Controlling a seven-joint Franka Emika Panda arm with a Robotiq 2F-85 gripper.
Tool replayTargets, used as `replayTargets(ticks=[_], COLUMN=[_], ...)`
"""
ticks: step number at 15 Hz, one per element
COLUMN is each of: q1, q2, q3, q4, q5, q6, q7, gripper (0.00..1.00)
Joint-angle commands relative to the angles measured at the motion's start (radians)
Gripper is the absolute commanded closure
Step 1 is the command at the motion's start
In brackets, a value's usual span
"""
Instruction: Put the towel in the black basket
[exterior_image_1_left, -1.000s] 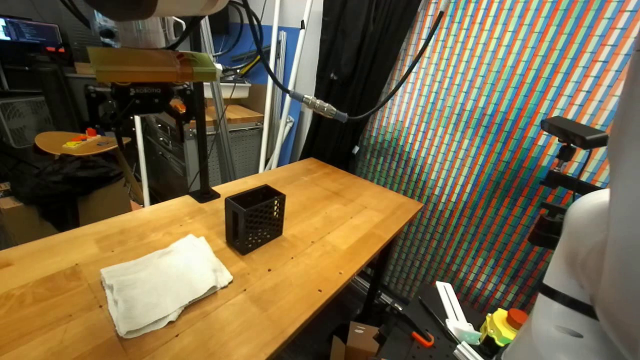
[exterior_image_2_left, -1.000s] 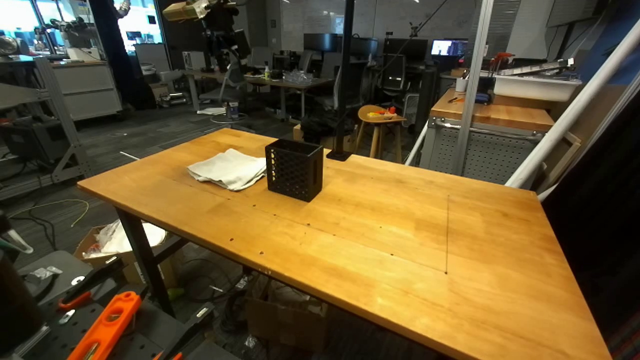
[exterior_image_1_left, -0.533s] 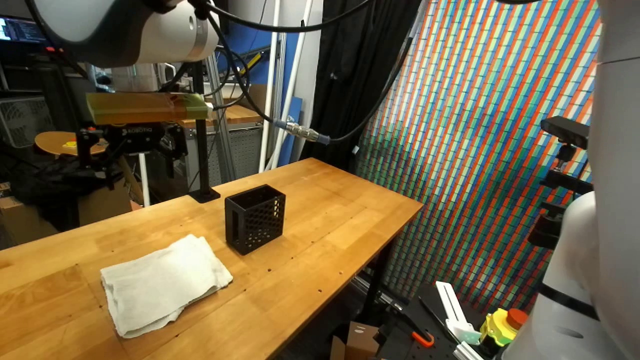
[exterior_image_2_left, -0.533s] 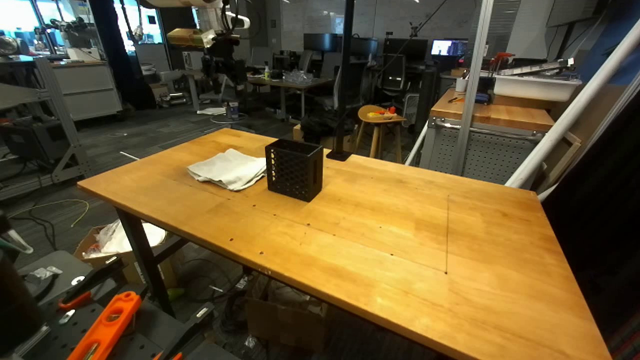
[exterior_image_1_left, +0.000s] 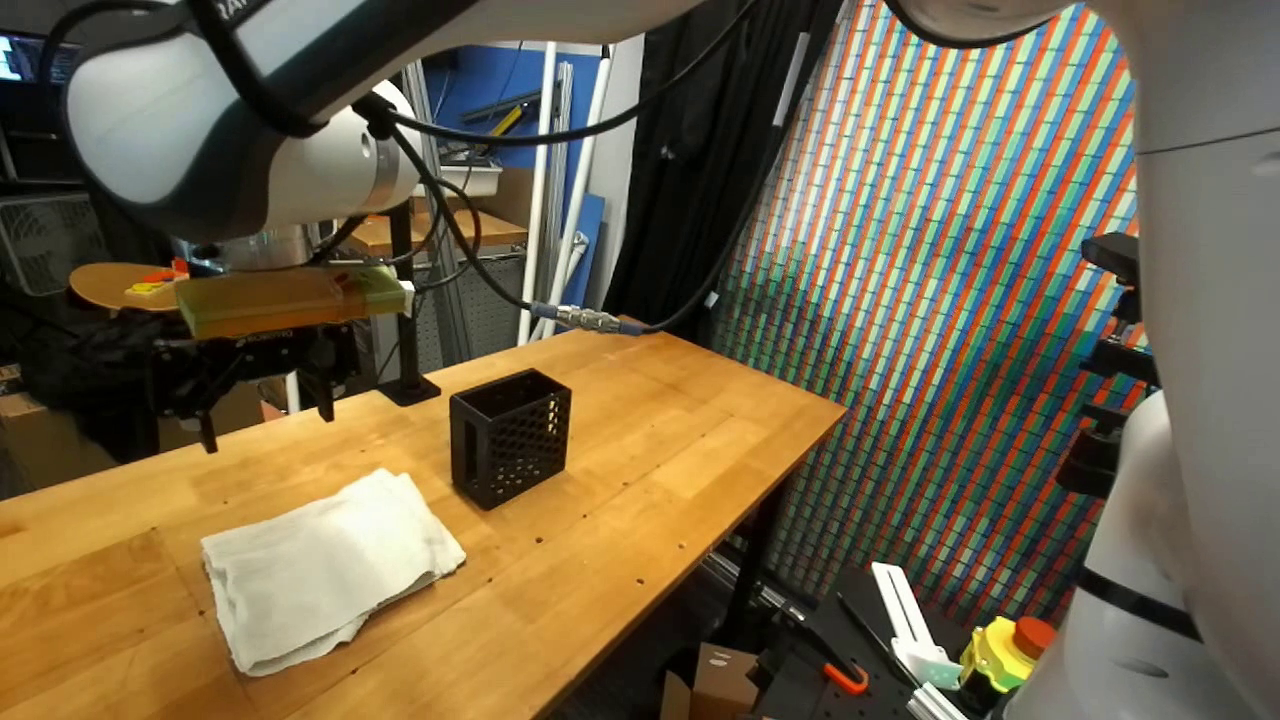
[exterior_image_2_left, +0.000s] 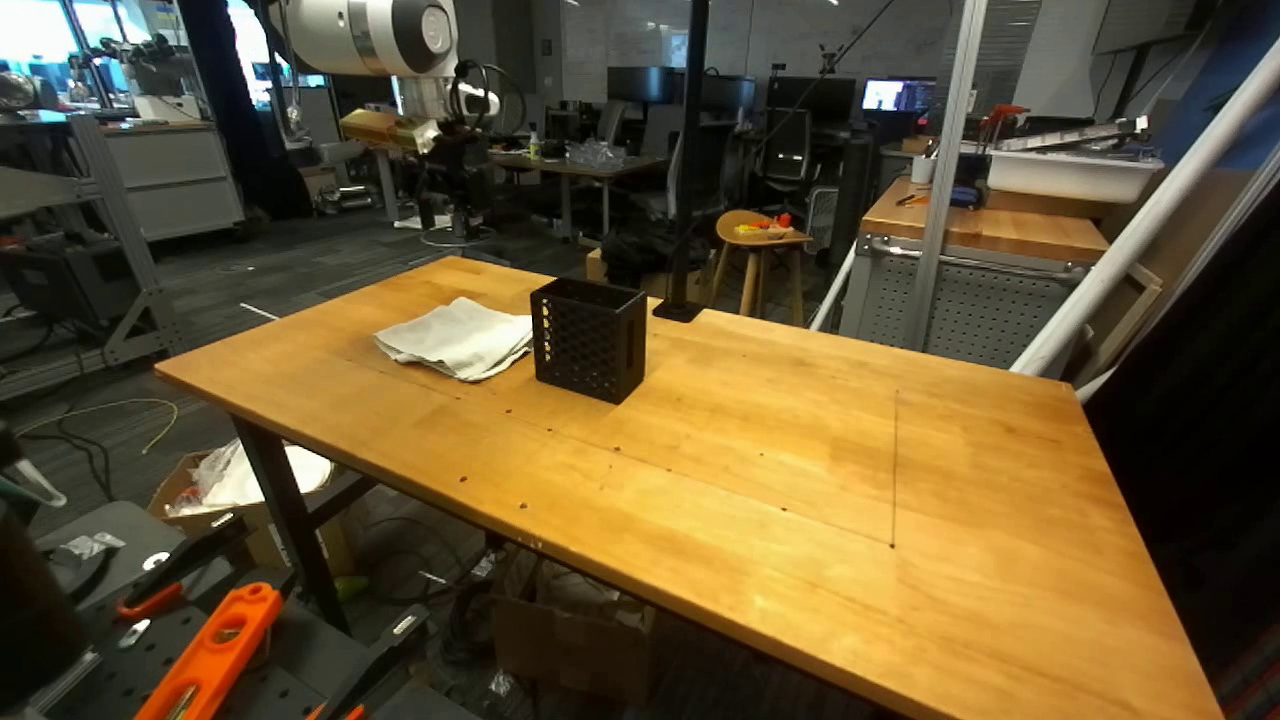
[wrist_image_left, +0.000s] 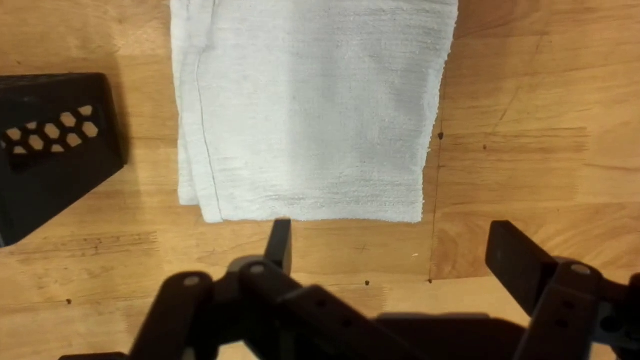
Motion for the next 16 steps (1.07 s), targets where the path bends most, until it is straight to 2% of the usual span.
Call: replayTargets(ticks=[1, 10, 16], q1=[0.014, 0.025, 0.026], q2=[0.016, 0.154, 0.215], q3=[-0.026, -0.049, -0.057], q4=[-0.057, -0.155, -0.166], q5=[0.019, 0.004, 0.013], q6=[0.097, 0.319, 0.400], q7=[-0.075, -0.181, -0.229], gripper=[0.00, 0.00, 0.00])
